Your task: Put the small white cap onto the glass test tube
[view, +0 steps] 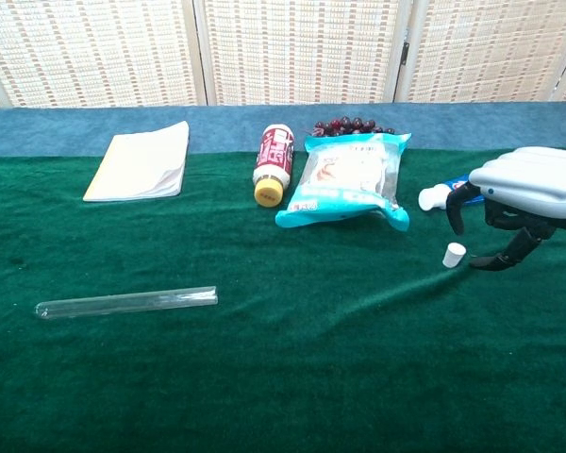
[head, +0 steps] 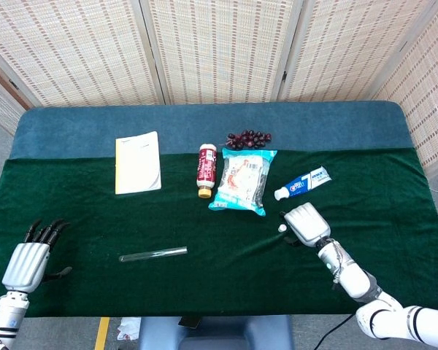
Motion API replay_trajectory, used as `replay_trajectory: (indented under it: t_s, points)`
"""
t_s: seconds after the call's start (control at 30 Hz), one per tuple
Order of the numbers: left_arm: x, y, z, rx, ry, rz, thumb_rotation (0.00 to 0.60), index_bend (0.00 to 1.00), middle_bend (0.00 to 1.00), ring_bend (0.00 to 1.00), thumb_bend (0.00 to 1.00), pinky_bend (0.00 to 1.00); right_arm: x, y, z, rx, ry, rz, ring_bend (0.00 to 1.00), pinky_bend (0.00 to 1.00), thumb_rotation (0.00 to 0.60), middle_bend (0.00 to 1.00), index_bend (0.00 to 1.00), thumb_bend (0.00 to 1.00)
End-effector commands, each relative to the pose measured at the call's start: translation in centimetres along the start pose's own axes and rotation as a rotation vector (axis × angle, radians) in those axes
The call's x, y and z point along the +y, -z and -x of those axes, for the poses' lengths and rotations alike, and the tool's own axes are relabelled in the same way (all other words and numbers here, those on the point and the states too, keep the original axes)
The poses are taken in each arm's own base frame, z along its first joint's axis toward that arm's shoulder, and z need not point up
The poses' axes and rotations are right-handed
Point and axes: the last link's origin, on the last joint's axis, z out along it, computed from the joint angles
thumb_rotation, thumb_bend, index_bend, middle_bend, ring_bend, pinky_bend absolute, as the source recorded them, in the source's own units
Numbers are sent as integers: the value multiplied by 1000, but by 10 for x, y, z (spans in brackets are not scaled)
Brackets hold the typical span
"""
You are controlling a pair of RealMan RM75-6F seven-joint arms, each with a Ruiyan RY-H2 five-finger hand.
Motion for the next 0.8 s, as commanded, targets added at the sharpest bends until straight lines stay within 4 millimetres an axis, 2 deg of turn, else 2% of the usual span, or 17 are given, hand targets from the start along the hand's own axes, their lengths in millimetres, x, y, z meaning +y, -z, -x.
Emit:
replay_trajectory:
  t_s: [0.03,0.1,0.3,0.5,0.8]
  points:
    - [0,0,0,-2,0,0,600,158,152,203,153,0,1,-2,1,-2,30,-3,1000,1000,470,1000,392,324]
    - [-1,1,0,-3,0,-4,600,158,152,203,153,0,2,-3,0,15,47,-4,1000,1000,473,999,357,324]
    - [-2,1,0,-6,4,-8,600,158,152,203,152,0,-1,-7,4,15,43,-19,1000,1000,483,999,351,325]
    - [-2,1,0,-3,4,-11,600,157,152,202,153,0,-2,-10,7,10,32,-19,1000,1000,500,999,381,333]
    - [-1,1,1,-9,2,-11,600,158,152,202,153,0,-3,-16,11,2,32,-20,1000,1000,516,1000,435,415]
